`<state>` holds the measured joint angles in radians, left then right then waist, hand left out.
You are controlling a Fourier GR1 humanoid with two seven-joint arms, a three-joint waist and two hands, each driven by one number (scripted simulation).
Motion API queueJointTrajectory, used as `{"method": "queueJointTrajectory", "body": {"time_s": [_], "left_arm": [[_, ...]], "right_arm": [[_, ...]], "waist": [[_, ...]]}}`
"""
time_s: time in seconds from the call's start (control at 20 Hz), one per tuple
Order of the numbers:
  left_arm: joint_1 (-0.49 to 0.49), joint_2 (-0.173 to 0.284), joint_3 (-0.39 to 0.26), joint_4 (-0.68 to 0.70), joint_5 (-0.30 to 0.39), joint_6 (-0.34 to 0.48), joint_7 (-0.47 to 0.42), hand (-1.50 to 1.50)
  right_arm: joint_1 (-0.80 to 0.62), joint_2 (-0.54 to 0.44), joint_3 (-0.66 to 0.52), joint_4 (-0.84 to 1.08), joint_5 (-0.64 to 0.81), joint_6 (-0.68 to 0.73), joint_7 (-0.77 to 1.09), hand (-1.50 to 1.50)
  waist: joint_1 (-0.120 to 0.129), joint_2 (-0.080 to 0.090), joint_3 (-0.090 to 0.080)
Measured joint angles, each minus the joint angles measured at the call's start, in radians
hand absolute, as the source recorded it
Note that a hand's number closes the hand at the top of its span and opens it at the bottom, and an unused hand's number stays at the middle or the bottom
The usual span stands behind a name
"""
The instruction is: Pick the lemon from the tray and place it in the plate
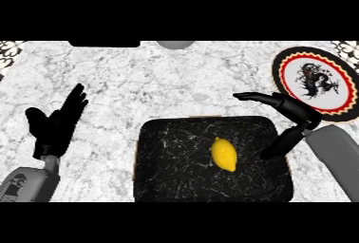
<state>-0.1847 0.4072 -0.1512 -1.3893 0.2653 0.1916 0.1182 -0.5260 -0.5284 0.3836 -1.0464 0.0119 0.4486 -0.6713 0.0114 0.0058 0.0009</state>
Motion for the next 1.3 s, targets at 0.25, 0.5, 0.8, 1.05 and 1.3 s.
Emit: {"method": "queueJointTrajectory", "body": {"time_s": [0.25,0.5,0.8,1.05,1.3], "left_arm": [[0.014,-0.015,0.018,0.007,-0.017,-0.015,-0.003,0.0],[0.01,-0.013,0.046,0.0,-0.017,-0.04,0.012,0.0],[0.036,-0.035,0.045,-0.021,-0.043,-0.039,0.012,0.0],[0.022,-0.052,0.057,-0.004,-0.06,-0.049,0.012,0.0],[0.022,-0.074,0.068,0.01,-0.084,-0.054,0.0,0.0]], "right_arm": [[-0.009,-0.023,0.015,-0.06,0.09,0.006,0.031,-1.5],[-0.026,-0.038,0.039,-0.11,0.162,0.052,0.09,-1.5],[-0.034,-0.018,0.089,-0.199,0.27,0.085,0.198,-1.5],[-0.029,0.01,0.116,-0.245,0.388,0.073,0.263,-1.5],[-0.052,0.035,0.127,-0.24,0.486,0.11,0.297,-1.5]], "waist": [[-0.007,-0.005,-0.001],[-0.007,-0.006,-0.001],[-0.008,-0.007,-0.001],[-0.009,-0.007,-0.001],[-0.008,-0.006,-0.001]]}}
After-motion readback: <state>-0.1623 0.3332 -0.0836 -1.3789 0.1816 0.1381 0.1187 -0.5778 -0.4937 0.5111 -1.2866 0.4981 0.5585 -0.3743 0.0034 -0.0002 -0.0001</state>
